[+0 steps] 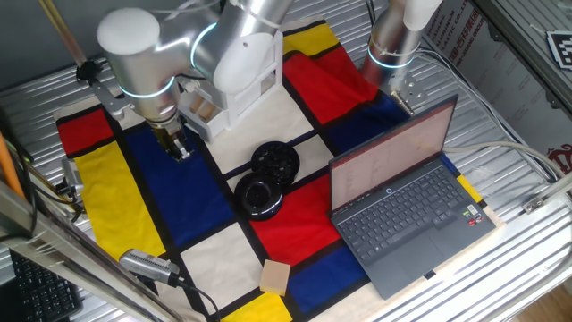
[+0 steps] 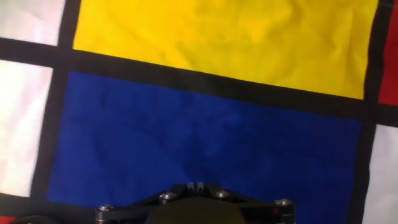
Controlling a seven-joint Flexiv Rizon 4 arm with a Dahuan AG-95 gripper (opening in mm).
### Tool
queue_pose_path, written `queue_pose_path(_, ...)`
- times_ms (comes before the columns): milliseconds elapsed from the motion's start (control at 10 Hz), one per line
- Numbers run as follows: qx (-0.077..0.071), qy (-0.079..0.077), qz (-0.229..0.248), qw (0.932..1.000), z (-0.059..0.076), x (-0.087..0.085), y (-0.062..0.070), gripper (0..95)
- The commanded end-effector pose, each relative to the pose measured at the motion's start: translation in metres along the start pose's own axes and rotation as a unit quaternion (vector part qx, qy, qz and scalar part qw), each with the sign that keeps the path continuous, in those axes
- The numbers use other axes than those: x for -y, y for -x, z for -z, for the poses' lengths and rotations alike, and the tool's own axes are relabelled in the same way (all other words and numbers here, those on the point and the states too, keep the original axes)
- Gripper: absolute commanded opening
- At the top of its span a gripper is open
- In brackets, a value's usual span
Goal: Use the gripper to push and close the drawer
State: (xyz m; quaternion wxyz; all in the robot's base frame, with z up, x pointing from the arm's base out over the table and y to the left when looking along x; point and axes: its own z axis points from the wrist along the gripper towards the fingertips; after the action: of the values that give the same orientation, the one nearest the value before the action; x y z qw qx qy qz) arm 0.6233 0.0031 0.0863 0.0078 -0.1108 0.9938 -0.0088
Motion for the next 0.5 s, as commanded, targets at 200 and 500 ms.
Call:
queue_pose_path(200, -0.001, -0.001, 0.002, 1.0000, -0.010, 0.006, 0.001, 0.0)
queue_pose_path(500, -0.007, -0.004, 0.005, 1.0000, -0.010, 0.016, -0.004, 0.0)
